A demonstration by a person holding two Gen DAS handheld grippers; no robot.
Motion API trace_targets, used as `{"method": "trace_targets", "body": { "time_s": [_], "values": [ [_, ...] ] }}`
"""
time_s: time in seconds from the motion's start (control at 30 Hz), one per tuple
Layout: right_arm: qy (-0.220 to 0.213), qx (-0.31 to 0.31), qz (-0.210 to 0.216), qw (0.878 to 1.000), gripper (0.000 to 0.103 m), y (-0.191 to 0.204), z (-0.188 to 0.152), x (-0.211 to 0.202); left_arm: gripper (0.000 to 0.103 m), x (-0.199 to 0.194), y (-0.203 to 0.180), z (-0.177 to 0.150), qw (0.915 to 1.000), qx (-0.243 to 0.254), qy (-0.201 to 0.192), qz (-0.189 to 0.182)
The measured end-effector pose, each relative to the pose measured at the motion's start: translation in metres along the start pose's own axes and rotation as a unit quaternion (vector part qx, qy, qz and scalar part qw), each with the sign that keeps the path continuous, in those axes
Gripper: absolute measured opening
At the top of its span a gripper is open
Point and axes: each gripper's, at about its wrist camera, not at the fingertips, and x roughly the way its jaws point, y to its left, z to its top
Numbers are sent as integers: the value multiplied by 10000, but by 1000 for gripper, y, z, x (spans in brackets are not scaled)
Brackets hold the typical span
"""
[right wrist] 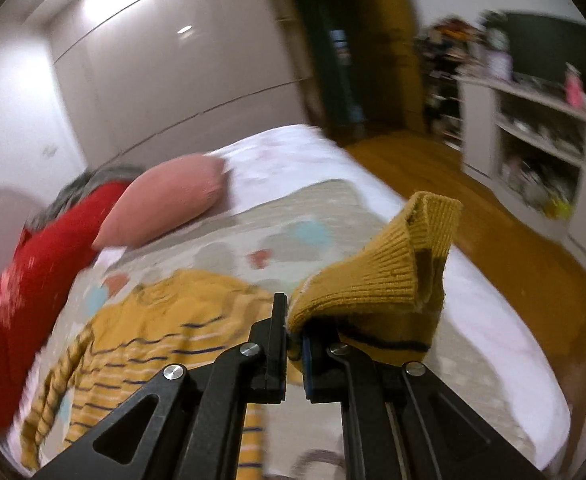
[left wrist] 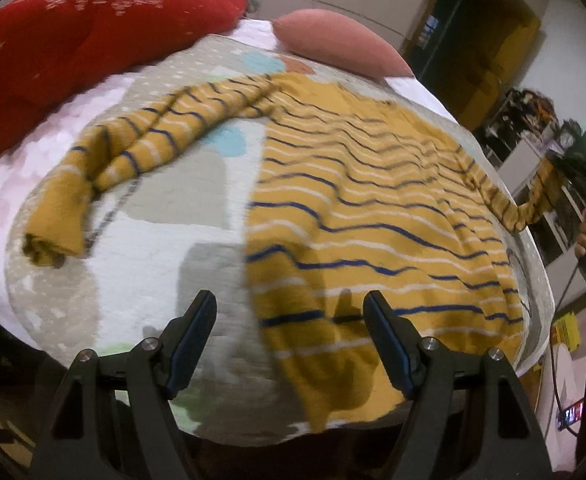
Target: Fold small clothes
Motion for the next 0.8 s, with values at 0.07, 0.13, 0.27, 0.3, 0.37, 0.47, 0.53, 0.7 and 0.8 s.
{"method": "trace_targets", "body": {
  "time_s": [0.07,0.13,0.27,0.3,0.37,0.47,0.53,0.7,0.8],
  "values": [
    [143,-395,188,9989,7,49,1,20,75,-6,16,0,9999,-82,-125,60],
    [300,-751,355,9961,6,95,-4,41,75,-10,35,-1,9995,-184,-232,144],
    [721,-1676,631,9812,6,199,-29,90,75,-14,71,-5,9982,-436,-309,271],
    [842,-1945,701,9748,6,226,-40,103,75,-14,80,-6,9977,-516,-314,305],
    [1052,-2377,802,9623,6,265,-65,121,75,-15,97,-8,9964,-695,-310,375],
    [1430,-2995,1007,9379,6,322,-108,145,75,-18,121,-13,9938,-962,-326,459],
    [1634,-3338,1072,9221,7,350,-135,156,75,-21,131,-15,9925,-1049,-348,514],
    [1638,-3904,1013,9003,34,383,-171,158,75,-25,137,-14,9912,-1130,-415,554],
    [1473,-3990,1211,8969,52,385,-173,136,75,-28,132,-15,9916,-1087,-445,547]
  ]
}}
